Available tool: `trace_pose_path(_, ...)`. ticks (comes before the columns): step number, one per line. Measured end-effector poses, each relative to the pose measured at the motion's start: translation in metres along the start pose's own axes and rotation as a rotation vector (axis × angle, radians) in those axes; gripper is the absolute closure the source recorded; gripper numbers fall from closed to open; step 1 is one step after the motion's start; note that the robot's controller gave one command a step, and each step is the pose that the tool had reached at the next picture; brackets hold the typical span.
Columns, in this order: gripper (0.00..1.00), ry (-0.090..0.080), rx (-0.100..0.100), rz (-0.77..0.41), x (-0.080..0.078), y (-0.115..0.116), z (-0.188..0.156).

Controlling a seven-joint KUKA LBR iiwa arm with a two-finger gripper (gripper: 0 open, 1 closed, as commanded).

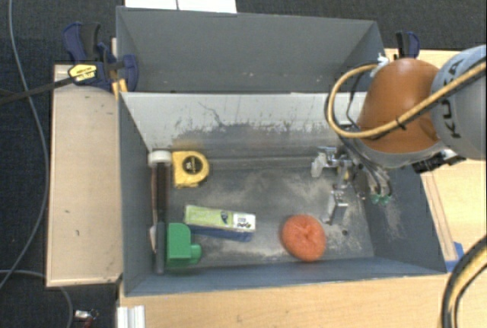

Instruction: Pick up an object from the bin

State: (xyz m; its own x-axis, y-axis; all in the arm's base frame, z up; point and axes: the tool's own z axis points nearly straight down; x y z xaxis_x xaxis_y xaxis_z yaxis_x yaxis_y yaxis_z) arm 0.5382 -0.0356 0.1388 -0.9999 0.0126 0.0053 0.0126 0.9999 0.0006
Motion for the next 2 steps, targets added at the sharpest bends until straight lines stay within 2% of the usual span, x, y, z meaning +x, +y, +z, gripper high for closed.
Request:
trace_pose_path(1,0.0,-0.008,0.001,-0.002,-0.001,0.0,-0.004)
trace_pose_path(2,0.0,-0.005,0.0,0.006,0.055,0.043,0.047)
